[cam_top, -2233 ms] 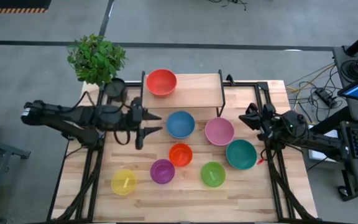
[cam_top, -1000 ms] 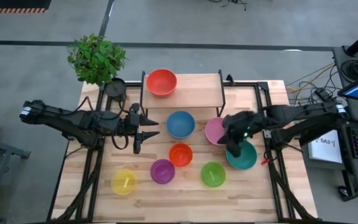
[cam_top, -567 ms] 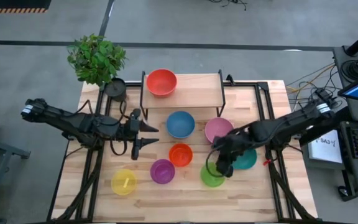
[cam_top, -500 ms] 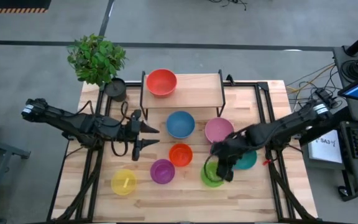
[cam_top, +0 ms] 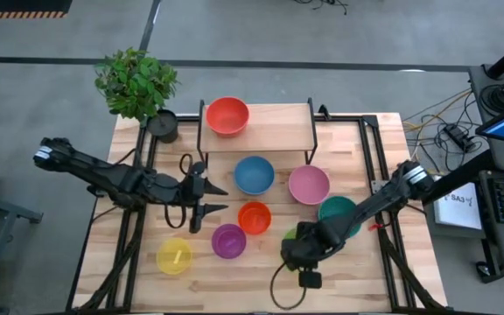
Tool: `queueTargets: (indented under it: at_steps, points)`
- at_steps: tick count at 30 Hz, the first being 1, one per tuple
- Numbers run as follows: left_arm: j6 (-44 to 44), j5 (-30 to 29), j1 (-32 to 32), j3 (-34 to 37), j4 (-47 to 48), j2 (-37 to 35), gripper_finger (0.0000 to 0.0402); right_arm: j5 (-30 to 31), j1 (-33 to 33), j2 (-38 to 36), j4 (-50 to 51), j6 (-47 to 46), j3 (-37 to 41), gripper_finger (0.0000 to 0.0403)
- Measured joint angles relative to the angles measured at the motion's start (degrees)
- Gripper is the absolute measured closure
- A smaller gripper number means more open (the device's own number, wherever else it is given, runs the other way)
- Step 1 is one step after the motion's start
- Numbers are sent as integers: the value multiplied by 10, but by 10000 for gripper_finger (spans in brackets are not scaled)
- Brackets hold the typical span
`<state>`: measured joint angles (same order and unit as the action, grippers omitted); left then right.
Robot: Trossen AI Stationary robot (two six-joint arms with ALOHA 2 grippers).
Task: Place and stack bowls onto a shelf
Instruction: Put the small light green bowl on the shelf
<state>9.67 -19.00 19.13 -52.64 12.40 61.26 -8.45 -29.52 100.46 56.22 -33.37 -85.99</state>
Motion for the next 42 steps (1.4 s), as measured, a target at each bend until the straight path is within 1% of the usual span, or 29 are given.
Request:
queueTargets:
  at_steps: [6,9,13,19,21,23,27,32,37,42]
  points:
    - [-1,0,6,0,10,-4,251,11,0,42,10,10,-39,391]
    - [-1,0,8,0,10,-4,251,11,0,52,11,11,-43,377]
    - [-1,0,12,0,12,-4,251,10,2,55,22,1,-43,335]
    - [-6,0,13,0,13,-4,251,20,1,59,23,1,-40,252]
    - [-8,0,13,0,13,-4,251,12,1,63,22,5,-39,234]
    - [-8,0,13,0,13,-4,251,13,0,72,24,3,-35,227]
    - [-8,0,13,0,14,-4,251,25,0,85,26,3,-29,233]
    - [-10,-1,13,0,16,-4,251,27,0,105,25,6,-28,260]
    - [-15,-1,13,0,16,-4,251,26,0,124,25,13,-27,299]
    - [-15,-1,13,0,15,-4,251,20,0,127,22,15,-27,355]
